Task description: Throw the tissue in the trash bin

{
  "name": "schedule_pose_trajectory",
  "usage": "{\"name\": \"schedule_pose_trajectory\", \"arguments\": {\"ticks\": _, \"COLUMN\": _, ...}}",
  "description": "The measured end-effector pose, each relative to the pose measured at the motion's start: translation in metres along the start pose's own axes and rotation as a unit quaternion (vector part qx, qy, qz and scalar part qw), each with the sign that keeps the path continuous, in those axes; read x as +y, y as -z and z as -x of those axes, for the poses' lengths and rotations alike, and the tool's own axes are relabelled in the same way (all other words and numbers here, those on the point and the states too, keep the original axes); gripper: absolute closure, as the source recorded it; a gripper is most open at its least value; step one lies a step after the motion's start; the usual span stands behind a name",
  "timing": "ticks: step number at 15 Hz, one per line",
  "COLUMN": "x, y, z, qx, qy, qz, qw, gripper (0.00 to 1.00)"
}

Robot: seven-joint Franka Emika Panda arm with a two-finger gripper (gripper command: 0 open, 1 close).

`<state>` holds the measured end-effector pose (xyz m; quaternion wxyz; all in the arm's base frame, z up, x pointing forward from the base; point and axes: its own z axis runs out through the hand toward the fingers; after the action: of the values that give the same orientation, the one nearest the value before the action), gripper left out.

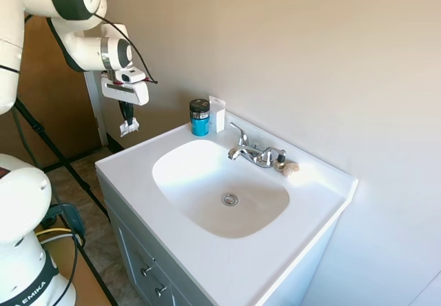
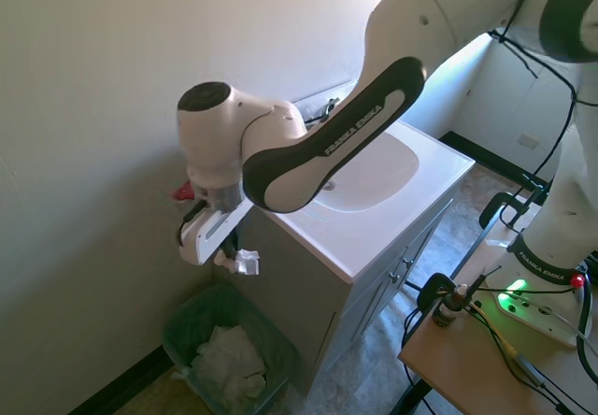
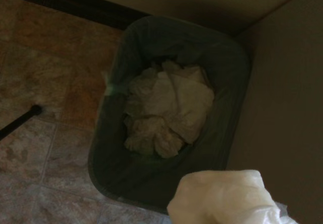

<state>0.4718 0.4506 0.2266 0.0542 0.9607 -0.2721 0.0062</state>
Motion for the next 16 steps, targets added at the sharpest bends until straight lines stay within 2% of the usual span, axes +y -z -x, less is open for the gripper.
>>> {"name": "schedule_pose_trajectory", "arguments": {"ticks": 3, "x": -0.01, "y": -0.012, "z": -0.015, "qx": 0.003, "qy": -0.011, "qz": 0.009, "qw": 0.9999, "gripper": 0.0}}
{"name": "schedule_pose_trajectory", "arguments": {"ticks": 10, "x": -0.012, "y": -0.011, "z": -0.018, "qx": 0.003, "qy": -0.012, "qz": 0.017, "qw": 0.9998, "gripper": 0.0}}
{"name": "schedule_pose_trajectory", "arguments": {"ticks": 13, "x": -0.014, "y": -0.002, "z": -0.015, "qx": 0.006, "qy": -0.011, "qz": 0.015, "qw": 0.9998, "gripper": 0.0}}
{"name": "schedule_pose_trajectory", "arguments": {"ticks": 16, "x": -0.011, "y": 0.027, "z": -0.02, "qx": 0.015, "qy": -0.022, "qz": 0.008, "qw": 0.9996, "gripper": 0.0}}
